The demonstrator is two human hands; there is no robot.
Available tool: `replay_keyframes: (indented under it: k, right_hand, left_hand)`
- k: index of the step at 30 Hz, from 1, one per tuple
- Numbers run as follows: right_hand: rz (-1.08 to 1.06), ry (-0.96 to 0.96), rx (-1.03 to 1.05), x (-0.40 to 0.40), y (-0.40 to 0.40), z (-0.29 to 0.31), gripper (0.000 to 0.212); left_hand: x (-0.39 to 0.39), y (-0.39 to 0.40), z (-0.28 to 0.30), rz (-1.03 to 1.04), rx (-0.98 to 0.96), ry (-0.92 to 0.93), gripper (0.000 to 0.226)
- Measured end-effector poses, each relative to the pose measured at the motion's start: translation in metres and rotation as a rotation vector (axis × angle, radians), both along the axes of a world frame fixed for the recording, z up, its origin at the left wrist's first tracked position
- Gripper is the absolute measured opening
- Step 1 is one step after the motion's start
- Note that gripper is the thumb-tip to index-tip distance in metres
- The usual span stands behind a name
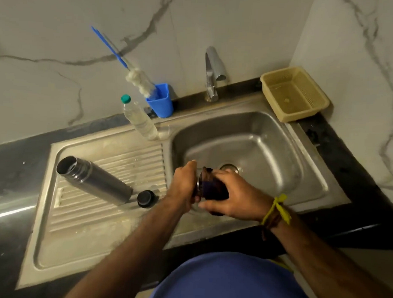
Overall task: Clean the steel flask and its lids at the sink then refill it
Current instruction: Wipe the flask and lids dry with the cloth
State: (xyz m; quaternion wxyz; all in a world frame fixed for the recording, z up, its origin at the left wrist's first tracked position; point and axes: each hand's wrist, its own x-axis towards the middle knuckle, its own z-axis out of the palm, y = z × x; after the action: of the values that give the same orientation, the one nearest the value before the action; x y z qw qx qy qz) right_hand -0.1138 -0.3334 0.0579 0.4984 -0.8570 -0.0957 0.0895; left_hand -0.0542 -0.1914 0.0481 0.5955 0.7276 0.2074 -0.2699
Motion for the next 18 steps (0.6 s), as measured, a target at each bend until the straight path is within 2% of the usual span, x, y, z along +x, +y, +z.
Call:
replay_keyframes:
  k: [2, 3, 4, 5, 7, 9, 11, 14, 16, 18]
  right_hand:
    - [-0.162, 0.008, 0.133, 0.005, 0.008, -0.003, 0.021]
    - [-0.255, 0.077, 0.246, 0.011, 0.006, -0.007, 0.014]
    - [-0.333, 0.163, 0.352, 0.018, 0.0, -0.008, 0.014]
    - [-0.38, 0.221, 0.438, 0.022, -0.006, -0.011, 0.023]
    - [-0.359, 0.231, 0.494, 0.024, -0.01, -0.011, 0.033]
    - [-0.293, 0.131, 0.437, 0.02, -0.006, -0.012, 0.031]
    - [-0.251, 0.107, 0.397, 0.018, -0.002, -0.01, 0.028]
    - [-0.163, 0.127, 0.364, 0.021, -0.006, -0.015, 0.021]
    - [-0.208, 0.103, 0.4, 0.021, -0.005, -0.017, 0.016]
    - [-0.313, 0.113, 0.55, 0.019, -0.001, -0.018, 0.011]
  left_hand:
    - [0.002, 0.0, 0.006, -0.04, -0.059, -0.03, 0.047]
    - [0.001, -0.001, 0.01, -0.112, -0.1, -0.093, 0.047]
    - [-0.002, -0.001, 0.015, -0.197, -0.145, -0.188, 0.042]
    - [-0.005, -0.001, 0.017, -0.285, -0.167, -0.315, 0.034]
    - [-0.006, 0.002, 0.012, -0.391, -0.119, -0.577, 0.026]
    - [0.002, 0.005, 0.001, -0.398, -0.04, -0.699, 0.033]
    - [0.01, 0.006, 0.003, -0.397, 0.08, -0.631, 0.049]
    - [0.011, 0.008, 0.011, -0.438, 0.203, -0.417, 0.072]
    - [0.008, 0.011, 0.01, -0.416, 0.056, -0.369, 0.067]
    - [0.003, 0.012, 0.009, -0.345, -0.185, -0.347, 0.05]
